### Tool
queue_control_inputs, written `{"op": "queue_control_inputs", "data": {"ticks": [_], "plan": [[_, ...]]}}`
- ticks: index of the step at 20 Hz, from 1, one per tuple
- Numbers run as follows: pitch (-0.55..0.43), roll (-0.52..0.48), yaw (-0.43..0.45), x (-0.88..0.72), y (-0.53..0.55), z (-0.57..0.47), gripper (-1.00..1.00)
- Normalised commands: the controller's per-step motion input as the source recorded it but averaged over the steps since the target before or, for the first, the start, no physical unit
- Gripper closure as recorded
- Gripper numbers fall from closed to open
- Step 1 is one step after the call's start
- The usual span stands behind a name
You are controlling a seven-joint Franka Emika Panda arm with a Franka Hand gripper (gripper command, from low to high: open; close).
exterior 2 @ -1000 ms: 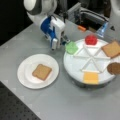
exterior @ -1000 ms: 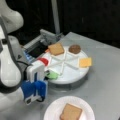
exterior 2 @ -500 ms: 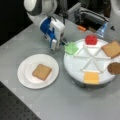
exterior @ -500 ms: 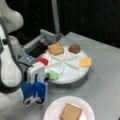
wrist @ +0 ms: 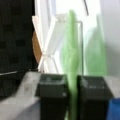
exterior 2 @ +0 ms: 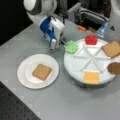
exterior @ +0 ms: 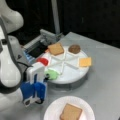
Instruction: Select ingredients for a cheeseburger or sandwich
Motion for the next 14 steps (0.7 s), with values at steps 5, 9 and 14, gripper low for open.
{"op": "queue_control_inputs", "data": {"ticks": [5, 9, 14], "plan": [[0.061, 0.082, 0.069, 0.1, -0.22, 0.22, 1.0], [0.106, 0.06, 0.121, 0.14, -0.18, 0.18, 1.0], [0.143, 0.039, 0.121, 0.22, -0.16, 0.22, 1.0]]}}
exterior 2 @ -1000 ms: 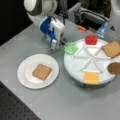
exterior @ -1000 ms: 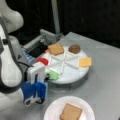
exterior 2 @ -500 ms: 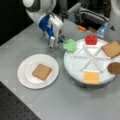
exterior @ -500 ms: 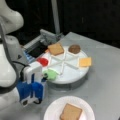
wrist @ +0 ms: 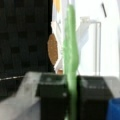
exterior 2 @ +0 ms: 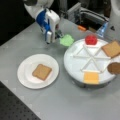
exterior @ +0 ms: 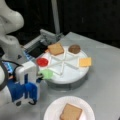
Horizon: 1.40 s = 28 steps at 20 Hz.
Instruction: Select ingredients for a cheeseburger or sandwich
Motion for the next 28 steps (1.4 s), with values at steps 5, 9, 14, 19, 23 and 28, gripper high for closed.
{"op": "queue_control_inputs", "data": {"ticks": [5, 9, 14, 19, 23, 28], "plan": [[0.142, 0.013, 0.094, 0.34, -0.19, 0.25, 1.0], [0.11, -0.057, 0.148, 0.43, -0.29, 0.23, 1.0], [0.102, -0.052, 0.257, 0.44, -0.31, 0.14, 1.0], [0.122, -0.064, 0.37, 0.57, -0.35, 0.02, 1.0], [0.153, -0.096, 0.421, 0.74, -0.45, -0.12, 1.0], [0.181, -0.16, 0.403, 0.75, -0.38, -0.13, 1.0]]}}
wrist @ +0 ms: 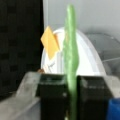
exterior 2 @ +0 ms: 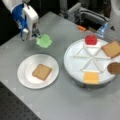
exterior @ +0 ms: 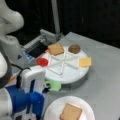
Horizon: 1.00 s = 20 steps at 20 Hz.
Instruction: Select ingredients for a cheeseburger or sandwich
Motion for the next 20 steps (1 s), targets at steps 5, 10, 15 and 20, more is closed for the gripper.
{"op": "queue_control_inputs", "data": {"ticks": [5, 10, 15, 20], "plan": [[0.184, -0.164, 0.371, 0.57, -0.27, -0.1, 1.0], [0.184, -0.173, 0.321, 0.37, -0.17, -0.06, 1.0], [0.122, -0.318, 0.202, 0.29, 0.04, -0.13, 1.0], [0.079, -0.278, 0.114, 0.17, 0.18, -0.17, 1.0]]}}
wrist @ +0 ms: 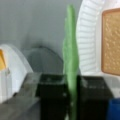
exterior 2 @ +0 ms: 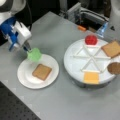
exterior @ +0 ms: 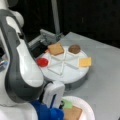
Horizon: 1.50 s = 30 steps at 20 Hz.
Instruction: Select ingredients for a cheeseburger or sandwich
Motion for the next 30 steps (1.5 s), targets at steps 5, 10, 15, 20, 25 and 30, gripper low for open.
{"op": "queue_control_inputs", "data": {"ticks": [5, 10, 15, 20, 25, 30], "plan": [[0.023, -0.187, 0.056, 0.06, 0.12, -0.24, 1.0], [-0.03, -0.162, 0.05, 0.01, 0.05, -0.22, 1.0], [-0.066, -0.157, 0.073, -0.02, 0.04, -0.18, 1.0], [-0.073, -0.296, 0.074, -0.05, 0.06, -0.15, 1.0], [-0.074, -0.418, 0.078, -0.08, 0.1, -0.05, 1.0], [-0.065, -0.364, 0.054, -0.1, 0.17, 0.02, 1.0]]}}
